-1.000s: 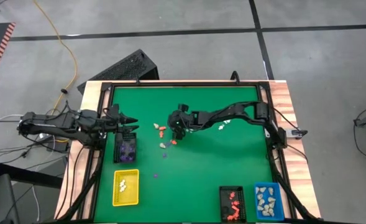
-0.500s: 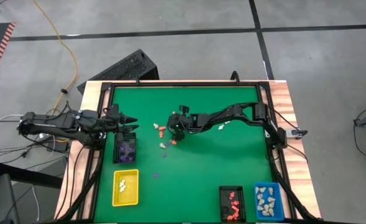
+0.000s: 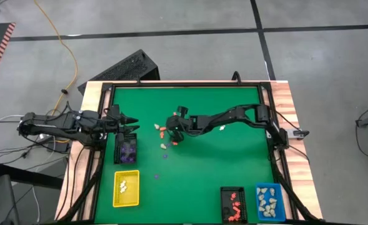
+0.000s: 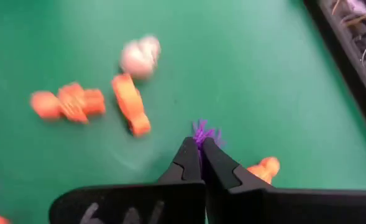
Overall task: Sort Halloween decoration
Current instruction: Put the purple spider toy into the top black basket
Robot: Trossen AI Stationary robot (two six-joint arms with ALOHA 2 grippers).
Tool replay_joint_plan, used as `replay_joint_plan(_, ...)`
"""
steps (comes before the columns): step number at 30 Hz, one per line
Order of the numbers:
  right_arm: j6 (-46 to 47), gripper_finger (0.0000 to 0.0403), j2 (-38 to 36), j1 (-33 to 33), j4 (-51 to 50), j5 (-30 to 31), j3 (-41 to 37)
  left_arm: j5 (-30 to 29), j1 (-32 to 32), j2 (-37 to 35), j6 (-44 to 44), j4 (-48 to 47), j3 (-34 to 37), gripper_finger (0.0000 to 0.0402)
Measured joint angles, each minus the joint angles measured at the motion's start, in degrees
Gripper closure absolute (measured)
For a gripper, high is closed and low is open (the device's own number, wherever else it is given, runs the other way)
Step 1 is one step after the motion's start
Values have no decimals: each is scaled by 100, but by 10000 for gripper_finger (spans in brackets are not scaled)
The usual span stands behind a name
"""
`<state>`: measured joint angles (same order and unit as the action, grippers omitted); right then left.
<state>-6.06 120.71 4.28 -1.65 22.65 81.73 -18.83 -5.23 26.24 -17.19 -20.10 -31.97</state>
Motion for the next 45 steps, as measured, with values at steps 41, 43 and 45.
replay_joint_plan(41,406,392,-457,-848,2003,-2907,33,10,2,0,-285,60,4,267)
replay_joint_plan(43,454,392,-269,-852,2451,-2904,104,2,2,0,-289,94,4,267)
replay_joint_plan(45,559,392,-37,-835,2721,-2903,203,4,2,0,-302,154,4,267)
